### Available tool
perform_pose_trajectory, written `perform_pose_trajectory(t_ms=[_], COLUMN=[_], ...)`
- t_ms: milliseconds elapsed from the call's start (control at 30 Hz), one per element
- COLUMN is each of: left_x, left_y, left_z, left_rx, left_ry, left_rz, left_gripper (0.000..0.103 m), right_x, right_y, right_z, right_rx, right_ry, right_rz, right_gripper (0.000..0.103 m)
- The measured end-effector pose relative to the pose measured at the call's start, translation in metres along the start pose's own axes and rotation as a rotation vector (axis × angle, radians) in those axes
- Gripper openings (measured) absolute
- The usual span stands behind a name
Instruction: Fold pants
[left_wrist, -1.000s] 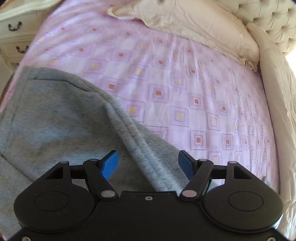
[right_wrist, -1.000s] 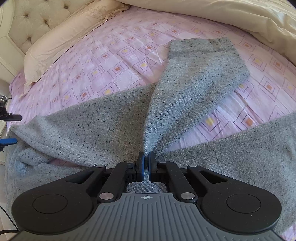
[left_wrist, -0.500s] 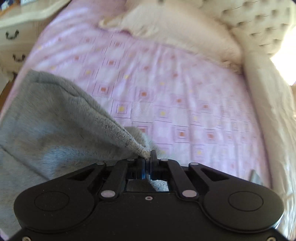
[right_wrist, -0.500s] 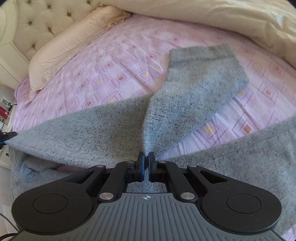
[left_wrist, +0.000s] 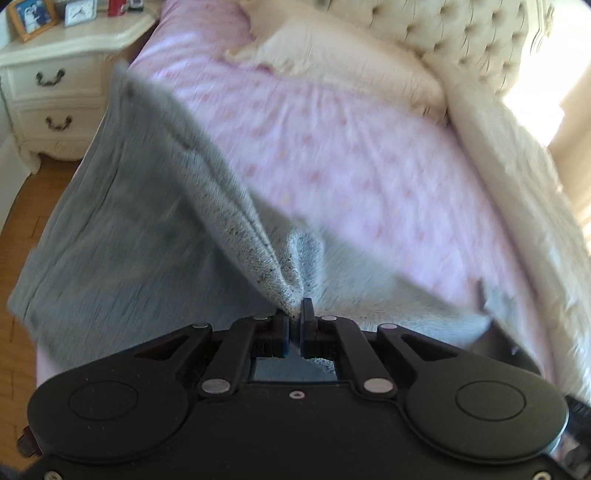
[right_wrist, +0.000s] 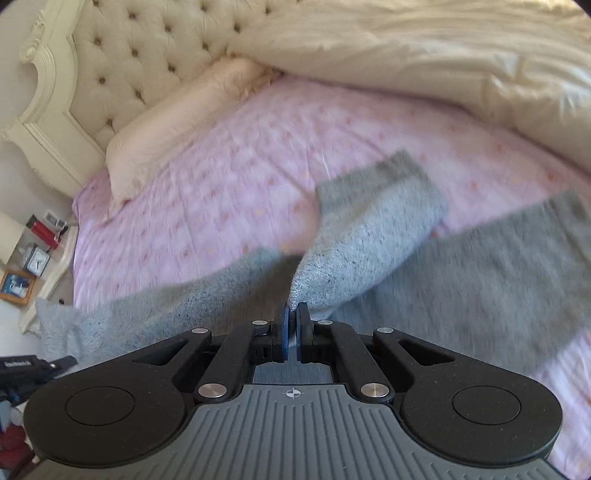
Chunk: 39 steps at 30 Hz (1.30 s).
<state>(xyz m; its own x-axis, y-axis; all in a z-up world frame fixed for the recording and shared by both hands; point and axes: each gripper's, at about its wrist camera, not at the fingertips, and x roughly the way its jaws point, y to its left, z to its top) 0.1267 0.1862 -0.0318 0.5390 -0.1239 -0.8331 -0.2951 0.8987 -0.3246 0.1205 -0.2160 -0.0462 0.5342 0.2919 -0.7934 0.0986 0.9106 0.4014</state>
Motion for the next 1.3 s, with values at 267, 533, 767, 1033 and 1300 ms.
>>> perform_pose_trajectory(t_ms=[267, 533, 767, 1033, 1300], left_x=[0.05, 0.07, 0.07, 0.07, 0.062], left_y=[0.019, 0.016, 0.008, 0.009, 0.017], left_z=[-0.035, -0.036, -0.042, -0.044, -0.048], left_rx=[-0.033, -0.013, 0.033, 0.031, 0.008], left_ry=[0.159, 0.178, 0.143, 0.13, 0.13], left_rz=[0.073, 0.08, 0.086, 0.066, 0.045], left_gripper=[0.007, 0.008, 0.008, 0.008, 0.009], right_x=[-0.006, 0.033, 0.1, 0.151, 0.124], right_y=[0.02, 0.032, 0.05, 0.058, 0.033], right_z=[0.011, 0.06, 0.082, 0.077, 0.09], right_rx=[-0.1, -0.301, -0.384, -0.43, -0.367], right_ry=[0.042, -0.04, -0.085, -0.03, -0.013], right_rz=[-0.073, -0.185, -0.318, -0.418, -0.372], right_gripper=[0.01, 0.016, 0.023, 0.03, 0.006])
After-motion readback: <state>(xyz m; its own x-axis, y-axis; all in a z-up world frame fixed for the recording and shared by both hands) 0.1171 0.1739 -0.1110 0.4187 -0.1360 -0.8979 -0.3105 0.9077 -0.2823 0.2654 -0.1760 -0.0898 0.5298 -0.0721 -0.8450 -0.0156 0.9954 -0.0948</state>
